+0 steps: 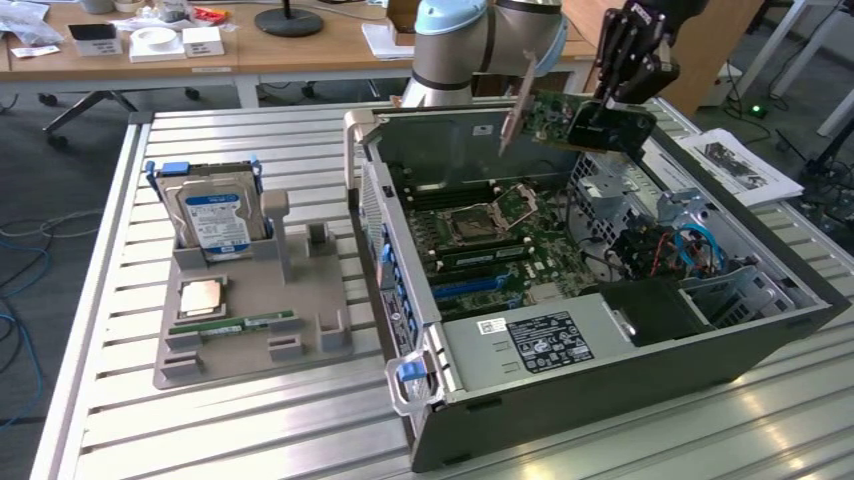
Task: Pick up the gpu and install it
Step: 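Insert the gpu into the slot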
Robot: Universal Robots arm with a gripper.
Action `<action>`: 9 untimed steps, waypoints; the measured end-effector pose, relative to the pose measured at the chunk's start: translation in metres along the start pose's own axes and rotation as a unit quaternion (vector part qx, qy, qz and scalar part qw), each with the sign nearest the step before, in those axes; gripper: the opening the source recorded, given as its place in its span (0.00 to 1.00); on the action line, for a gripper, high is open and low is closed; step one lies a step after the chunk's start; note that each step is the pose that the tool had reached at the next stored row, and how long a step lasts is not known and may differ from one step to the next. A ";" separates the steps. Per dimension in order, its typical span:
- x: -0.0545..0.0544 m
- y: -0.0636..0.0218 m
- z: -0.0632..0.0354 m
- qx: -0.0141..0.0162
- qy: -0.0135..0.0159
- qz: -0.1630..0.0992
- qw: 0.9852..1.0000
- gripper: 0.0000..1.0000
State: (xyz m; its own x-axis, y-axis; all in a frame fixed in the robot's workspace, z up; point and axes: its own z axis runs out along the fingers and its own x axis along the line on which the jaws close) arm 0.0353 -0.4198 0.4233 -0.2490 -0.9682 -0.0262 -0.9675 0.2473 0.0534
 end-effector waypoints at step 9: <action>0.000 0.0000 0.0005 -0.002 0.003 -0.061 0.998 0.27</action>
State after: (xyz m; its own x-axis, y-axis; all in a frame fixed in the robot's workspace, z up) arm 0.0353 -0.4197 0.4228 -0.1292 -0.9913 -0.0261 -0.9904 0.1277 0.0534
